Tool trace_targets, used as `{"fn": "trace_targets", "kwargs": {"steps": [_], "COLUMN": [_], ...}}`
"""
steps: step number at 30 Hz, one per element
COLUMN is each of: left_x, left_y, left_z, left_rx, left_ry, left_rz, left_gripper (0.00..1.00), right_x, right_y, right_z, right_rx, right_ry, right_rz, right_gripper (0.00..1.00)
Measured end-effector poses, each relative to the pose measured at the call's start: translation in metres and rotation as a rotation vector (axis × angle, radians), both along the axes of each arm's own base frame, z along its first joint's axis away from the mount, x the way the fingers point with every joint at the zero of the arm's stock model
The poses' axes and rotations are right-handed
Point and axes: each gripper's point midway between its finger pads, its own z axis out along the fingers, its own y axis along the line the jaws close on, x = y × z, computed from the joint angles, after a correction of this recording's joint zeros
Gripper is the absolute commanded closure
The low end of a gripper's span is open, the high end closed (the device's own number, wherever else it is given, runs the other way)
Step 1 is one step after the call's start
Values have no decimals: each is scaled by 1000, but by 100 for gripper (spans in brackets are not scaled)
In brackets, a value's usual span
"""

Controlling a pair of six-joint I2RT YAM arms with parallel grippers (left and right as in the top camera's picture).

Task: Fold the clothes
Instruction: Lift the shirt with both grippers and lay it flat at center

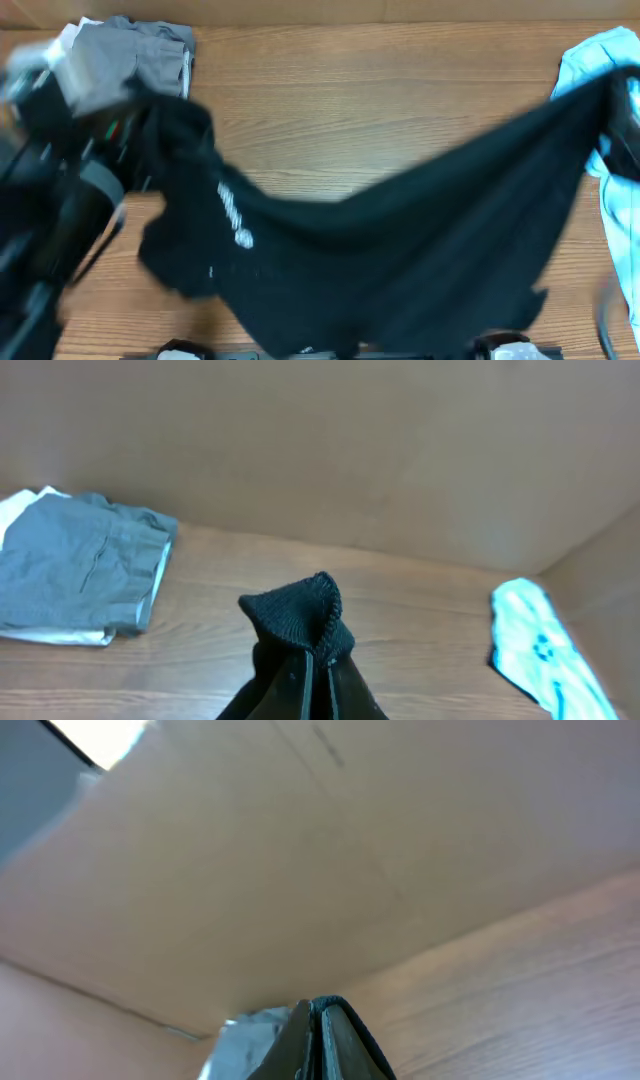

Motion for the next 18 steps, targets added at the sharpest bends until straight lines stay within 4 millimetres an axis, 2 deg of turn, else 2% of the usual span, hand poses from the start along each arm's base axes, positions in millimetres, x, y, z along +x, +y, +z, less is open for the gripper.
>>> {"fn": "trace_targets", "kwargs": {"steps": [1, 3, 7, 10, 12, 13, 15, 16, 18], "left_x": [16, 58, 157, 198, 209, 209, 199, 190, 164], "left_y": [-3, -11, -30, -27, -14, -4, 18, 30, 48], "left_z": [-6, -22, -60, -99, -105, -100, -77, -58, -26], "left_rx": [8, 27, 67, 104, 119, 121, 117, 109, 103], "left_ry": [22, 64, 90, 169, 192, 190, 157, 118, 55], "left_rz": [5, 15, 16, 31, 56, 74, 119, 146, 186], "left_gripper": [96, 96, 96, 96, 96, 96, 92, 88, 81], "right_x": [16, 60, 164, 204, 215, 214, 206, 200, 180], "right_y": [2, 8, 25, 27, 13, 0, -28, -41, -65], "right_z": [-5, -18, -52, -88, -103, -102, -88, -77, -54], "right_rx": [-7, -26, -68, -93, -100, -100, -90, -84, -69], "right_ry": [22, 66, 104, 178, 221, 228, 208, 186, 138], "right_rz": [0, -1, 13, 18, -3, -23, -69, -87, -120], "right_gripper": [96, 96, 96, 96, 96, 96, 96, 96, 96]}}
